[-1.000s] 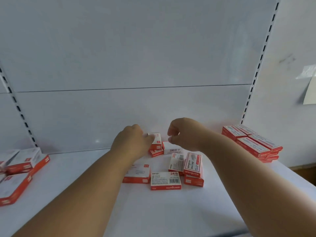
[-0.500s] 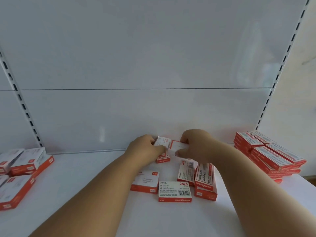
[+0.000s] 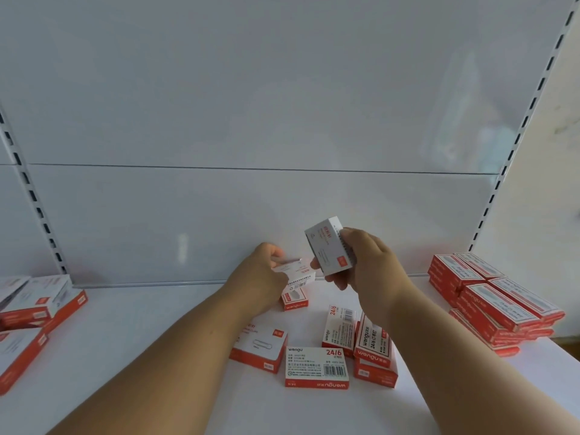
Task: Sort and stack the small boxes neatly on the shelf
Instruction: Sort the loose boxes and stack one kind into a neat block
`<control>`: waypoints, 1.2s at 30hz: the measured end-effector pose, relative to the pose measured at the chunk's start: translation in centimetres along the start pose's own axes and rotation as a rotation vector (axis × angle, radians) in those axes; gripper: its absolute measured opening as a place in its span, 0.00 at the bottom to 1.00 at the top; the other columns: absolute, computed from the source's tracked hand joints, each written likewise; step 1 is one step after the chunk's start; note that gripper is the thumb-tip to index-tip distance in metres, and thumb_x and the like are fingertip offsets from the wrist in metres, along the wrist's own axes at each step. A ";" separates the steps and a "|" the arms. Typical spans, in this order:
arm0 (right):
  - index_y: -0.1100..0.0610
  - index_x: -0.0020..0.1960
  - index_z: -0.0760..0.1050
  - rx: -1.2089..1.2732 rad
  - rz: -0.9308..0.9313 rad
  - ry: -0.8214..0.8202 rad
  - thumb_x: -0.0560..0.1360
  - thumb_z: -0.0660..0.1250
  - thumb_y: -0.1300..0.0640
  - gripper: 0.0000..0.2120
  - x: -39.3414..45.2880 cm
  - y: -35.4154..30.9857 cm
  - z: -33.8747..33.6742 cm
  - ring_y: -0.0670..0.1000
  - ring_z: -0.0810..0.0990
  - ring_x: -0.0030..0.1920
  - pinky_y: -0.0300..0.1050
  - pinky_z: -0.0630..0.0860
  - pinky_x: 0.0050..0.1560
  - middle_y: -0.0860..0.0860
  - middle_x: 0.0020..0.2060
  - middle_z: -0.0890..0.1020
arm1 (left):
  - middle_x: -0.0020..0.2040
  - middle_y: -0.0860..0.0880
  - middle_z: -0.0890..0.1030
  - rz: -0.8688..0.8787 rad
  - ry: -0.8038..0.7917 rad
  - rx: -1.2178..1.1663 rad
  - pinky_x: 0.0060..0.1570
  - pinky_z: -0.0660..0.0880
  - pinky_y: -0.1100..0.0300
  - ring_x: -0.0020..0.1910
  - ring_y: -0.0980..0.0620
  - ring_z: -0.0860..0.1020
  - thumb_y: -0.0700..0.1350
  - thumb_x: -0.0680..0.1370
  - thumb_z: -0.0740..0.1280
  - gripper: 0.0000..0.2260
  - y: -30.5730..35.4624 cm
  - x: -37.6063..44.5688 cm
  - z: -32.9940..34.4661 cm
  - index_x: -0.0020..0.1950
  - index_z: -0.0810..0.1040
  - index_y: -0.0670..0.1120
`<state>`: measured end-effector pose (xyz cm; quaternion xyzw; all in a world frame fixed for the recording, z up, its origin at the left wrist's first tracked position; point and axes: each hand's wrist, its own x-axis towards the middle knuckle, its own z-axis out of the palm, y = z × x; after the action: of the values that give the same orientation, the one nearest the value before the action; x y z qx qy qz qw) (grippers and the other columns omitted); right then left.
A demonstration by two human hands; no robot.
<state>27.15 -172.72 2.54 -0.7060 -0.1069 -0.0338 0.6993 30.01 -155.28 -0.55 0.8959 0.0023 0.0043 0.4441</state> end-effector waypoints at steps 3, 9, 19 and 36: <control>0.60 0.52 0.78 0.047 0.076 0.026 0.82 0.51 0.54 0.18 0.2 0.2 -0.1 0.51 0.74 0.29 0.40 0.70 0.29 0.60 0.37 0.85 | 0.53 0.58 0.77 -0.005 0.091 0.001 0.39 0.77 0.63 0.46 0.59 0.79 0.38 0.76 0.65 0.19 -0.3 0.1 -0.6 0.61 0.69 0.57; 0.59 0.59 0.76 0.264 0.202 -0.037 0.82 0.54 0.45 0.21 0.6 0.2 -0.2 0.54 0.74 0.32 0.47 0.69 0.36 0.62 0.39 0.82 | 0.52 0.51 0.82 -0.019 0.261 -0.408 0.43 0.83 0.55 0.50 0.52 0.82 0.32 0.75 0.69 0.16 -0.1 -0.9 -2.2 0.50 0.76 0.55; 0.61 0.57 0.77 0.276 0.144 -0.041 0.81 0.58 0.54 0.14 0.7 0.1 -0.8 0.56 0.77 0.34 0.47 0.70 0.37 0.62 0.42 0.82 | 0.53 0.47 0.84 0.018 0.112 -0.875 0.42 0.83 0.55 0.45 0.50 0.86 0.33 0.78 0.67 0.14 1.6 -2.8 -1.4 0.57 0.77 0.51; 0.58 0.54 0.75 0.035 0.033 -0.103 0.74 0.72 0.62 0.11 -0.1 -2.8 4.1 0.50 0.74 0.31 0.44 0.72 0.35 0.58 0.41 0.86 | 0.47 0.44 0.85 0.055 0.317 -0.666 0.38 0.81 0.58 0.40 0.47 0.86 0.32 0.77 0.65 0.14 -0.3 -8.2 -9.8 0.54 0.79 0.50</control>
<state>26.06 -168.63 5.16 -0.6963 -0.1318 0.0161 0.7053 21.73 -147.38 5.04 0.6902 0.0457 0.1555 0.7053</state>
